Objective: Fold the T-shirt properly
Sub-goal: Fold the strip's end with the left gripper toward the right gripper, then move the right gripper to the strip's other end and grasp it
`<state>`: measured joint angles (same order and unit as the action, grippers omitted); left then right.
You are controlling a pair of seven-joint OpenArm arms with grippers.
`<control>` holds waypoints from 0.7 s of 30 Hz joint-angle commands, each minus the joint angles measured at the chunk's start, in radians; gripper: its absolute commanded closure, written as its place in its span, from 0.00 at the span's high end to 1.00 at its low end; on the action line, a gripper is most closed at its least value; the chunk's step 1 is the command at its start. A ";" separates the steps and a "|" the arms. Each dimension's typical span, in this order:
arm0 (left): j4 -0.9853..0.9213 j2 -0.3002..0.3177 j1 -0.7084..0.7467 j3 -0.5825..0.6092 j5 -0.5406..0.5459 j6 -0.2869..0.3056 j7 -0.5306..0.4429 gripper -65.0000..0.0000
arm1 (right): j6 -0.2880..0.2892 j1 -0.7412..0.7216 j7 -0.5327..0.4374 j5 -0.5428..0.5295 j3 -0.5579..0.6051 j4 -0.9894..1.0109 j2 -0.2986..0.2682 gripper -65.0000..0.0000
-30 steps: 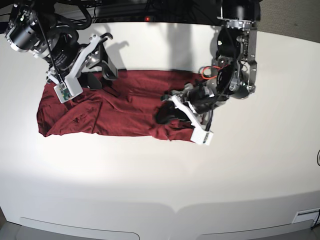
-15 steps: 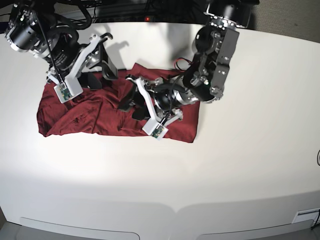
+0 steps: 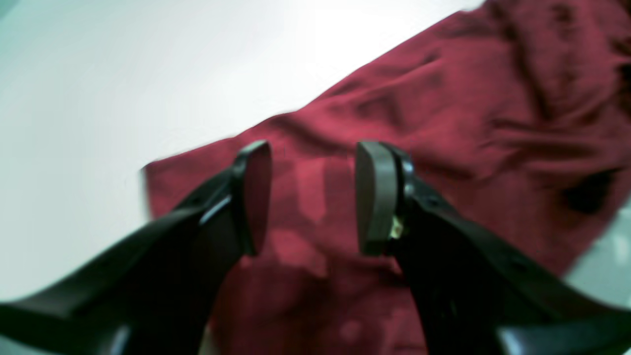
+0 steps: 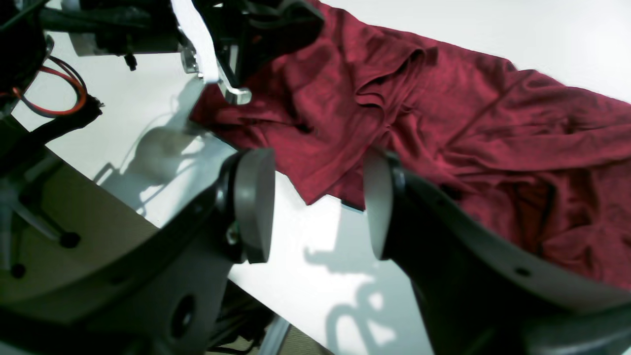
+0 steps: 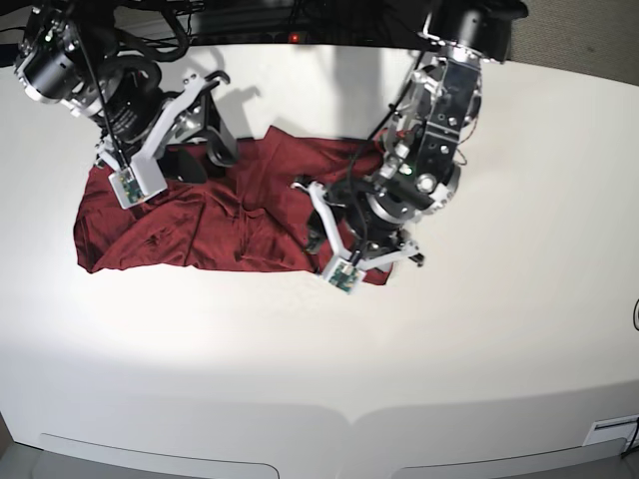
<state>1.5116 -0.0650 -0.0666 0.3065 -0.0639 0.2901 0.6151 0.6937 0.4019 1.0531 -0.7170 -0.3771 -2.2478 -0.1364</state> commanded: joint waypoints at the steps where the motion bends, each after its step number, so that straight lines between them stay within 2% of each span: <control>1: 0.005 0.005 -0.020 0.000 0.001 -0.015 -0.029 0.42 | 0.004 -0.002 -0.017 -0.021 -0.002 -0.016 0.000 0.45; 6: -0.116 0.064 -0.019 0.000 0.048 -0.045 -0.037 0.42 | 0.004 -0.002 -0.016 -0.021 -0.002 -0.016 0.010 0.45; 9: -0.219 0.068 -0.020 0.000 0.071 -0.044 -0.088 0.42 | 0.004 -0.002 -0.016 -0.021 -0.002 -0.016 0.010 0.45; 11: -0.280 0.069 -0.020 0.000 0.031 -0.046 -0.122 0.42 | 0.004 -0.002 -0.015 -0.020 -0.002 -0.016 0.010 0.45; 14: -0.342 0.081 -0.025 0.000 -0.060 -0.108 -0.119 0.42 | 0.004 -0.002 -0.015 -0.019 -0.002 -0.016 0.010 0.45; 21: -0.354 0.236 -0.025 0.000 -0.059 -0.169 -0.117 0.42 | 0.004 -0.003 -0.023 0.033 -0.002 -0.016 0.010 0.45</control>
<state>1.1835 0.1474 -0.1112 0.3141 -0.0563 0.1577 0.3161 0.6937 0.4015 1.0527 -0.6636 -0.3771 -2.2478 -0.1246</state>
